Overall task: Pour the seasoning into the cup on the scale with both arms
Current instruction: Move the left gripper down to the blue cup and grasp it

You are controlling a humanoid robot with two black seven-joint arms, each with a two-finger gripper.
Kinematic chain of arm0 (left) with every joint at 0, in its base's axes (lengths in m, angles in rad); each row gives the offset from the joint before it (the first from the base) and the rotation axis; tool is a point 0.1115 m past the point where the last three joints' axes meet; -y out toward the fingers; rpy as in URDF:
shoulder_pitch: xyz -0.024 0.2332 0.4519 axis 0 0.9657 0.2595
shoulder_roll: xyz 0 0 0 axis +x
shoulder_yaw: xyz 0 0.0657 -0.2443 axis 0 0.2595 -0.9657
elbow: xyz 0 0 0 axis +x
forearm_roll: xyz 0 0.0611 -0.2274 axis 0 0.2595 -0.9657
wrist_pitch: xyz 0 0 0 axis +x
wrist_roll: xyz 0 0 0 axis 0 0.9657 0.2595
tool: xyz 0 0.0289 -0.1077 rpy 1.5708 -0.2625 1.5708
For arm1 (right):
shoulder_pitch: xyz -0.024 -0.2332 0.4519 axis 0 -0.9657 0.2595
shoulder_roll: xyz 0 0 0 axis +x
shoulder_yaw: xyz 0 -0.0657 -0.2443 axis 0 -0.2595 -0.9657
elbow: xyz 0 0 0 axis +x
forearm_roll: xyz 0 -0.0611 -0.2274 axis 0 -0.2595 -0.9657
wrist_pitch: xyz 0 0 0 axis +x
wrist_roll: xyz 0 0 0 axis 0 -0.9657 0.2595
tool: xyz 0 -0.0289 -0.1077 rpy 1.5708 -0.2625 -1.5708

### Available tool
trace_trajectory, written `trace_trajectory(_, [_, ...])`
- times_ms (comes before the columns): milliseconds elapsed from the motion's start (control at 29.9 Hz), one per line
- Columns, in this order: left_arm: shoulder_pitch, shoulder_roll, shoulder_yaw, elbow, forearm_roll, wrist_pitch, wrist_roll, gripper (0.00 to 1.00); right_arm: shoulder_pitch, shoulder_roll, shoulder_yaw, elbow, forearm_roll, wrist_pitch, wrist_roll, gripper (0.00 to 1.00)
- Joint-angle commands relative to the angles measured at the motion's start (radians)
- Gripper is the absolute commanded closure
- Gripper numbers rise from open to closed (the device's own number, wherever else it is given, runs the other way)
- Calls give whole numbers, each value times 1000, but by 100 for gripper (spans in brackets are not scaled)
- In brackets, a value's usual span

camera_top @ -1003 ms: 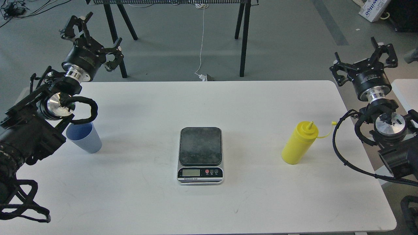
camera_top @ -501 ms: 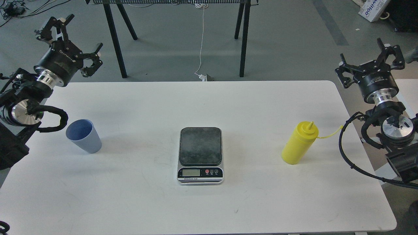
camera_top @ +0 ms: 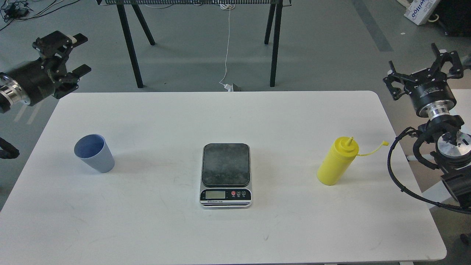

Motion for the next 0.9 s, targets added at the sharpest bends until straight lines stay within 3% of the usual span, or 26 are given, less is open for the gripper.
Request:
trace_trajectory(0, [36, 40, 0, -48, 208, 0, -39, 9, 0, 0, 0, 0, 0, 0, 1, 1])
trace_trajectory(134, [88, 36, 20, -69, 474, 36, -53, 9, -2, 0, 1, -2, 0, 0, 1, 1])
trace_trajectory(234, [111, 34, 90, -62, 642, 185, -96, 10, -5, 0, 3, -2, 0, 0, 1, 1])
trace_trajectory(468, [106, -1, 425, 87, 786, 562, -97, 17, -5, -14, 3, 0, 0, 0, 1, 1])
trace_trajectory(669, [102, -74, 474, 208, 783, 602, -97, 32, -5, -14, 6, 1, 0, 0, 1, 1])
trace_trajectory(869, [105, -85, 477, 217, 781, 602, -97, 69, -5, -14, 6, 0, 0, 0, 1, 1])
